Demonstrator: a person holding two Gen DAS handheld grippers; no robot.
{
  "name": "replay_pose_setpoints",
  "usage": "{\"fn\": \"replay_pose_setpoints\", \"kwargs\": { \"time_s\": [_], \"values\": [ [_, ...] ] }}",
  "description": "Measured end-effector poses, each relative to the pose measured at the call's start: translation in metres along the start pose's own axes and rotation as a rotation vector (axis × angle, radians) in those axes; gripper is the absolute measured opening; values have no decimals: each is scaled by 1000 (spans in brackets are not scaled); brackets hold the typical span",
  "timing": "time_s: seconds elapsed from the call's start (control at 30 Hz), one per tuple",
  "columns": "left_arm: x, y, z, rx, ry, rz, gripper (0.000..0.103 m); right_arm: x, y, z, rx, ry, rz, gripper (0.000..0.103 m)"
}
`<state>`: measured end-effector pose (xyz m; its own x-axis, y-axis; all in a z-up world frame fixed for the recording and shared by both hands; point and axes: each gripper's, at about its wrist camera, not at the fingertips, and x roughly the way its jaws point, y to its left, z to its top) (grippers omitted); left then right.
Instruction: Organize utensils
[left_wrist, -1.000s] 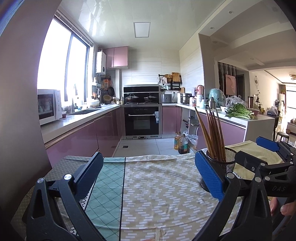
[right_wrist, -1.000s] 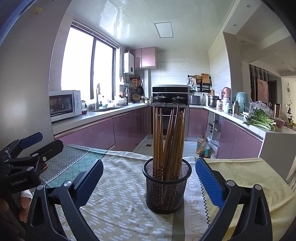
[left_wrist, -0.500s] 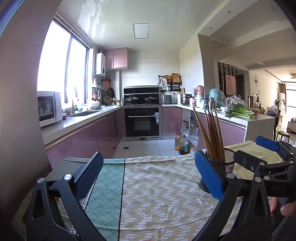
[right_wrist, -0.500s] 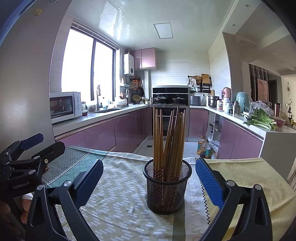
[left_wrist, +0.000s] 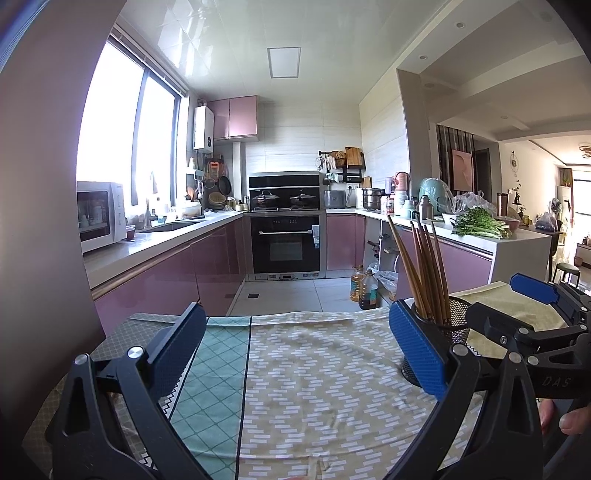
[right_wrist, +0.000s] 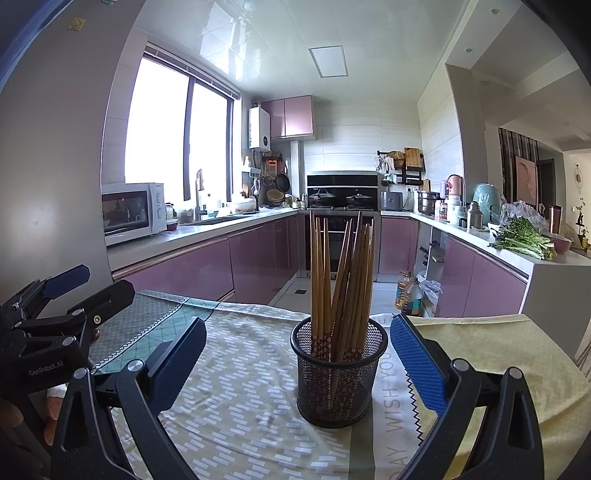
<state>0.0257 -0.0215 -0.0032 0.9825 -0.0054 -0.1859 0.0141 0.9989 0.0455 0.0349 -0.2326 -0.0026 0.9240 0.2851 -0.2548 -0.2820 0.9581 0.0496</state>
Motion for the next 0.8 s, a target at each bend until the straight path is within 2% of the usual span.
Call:
{"fn": "replay_pose_setpoints", "kwargs": {
  "time_s": [0.8],
  "values": [
    [2,1,-1,-6,6,-3,97,1,0,0,4,0,0,96]
  ]
}}
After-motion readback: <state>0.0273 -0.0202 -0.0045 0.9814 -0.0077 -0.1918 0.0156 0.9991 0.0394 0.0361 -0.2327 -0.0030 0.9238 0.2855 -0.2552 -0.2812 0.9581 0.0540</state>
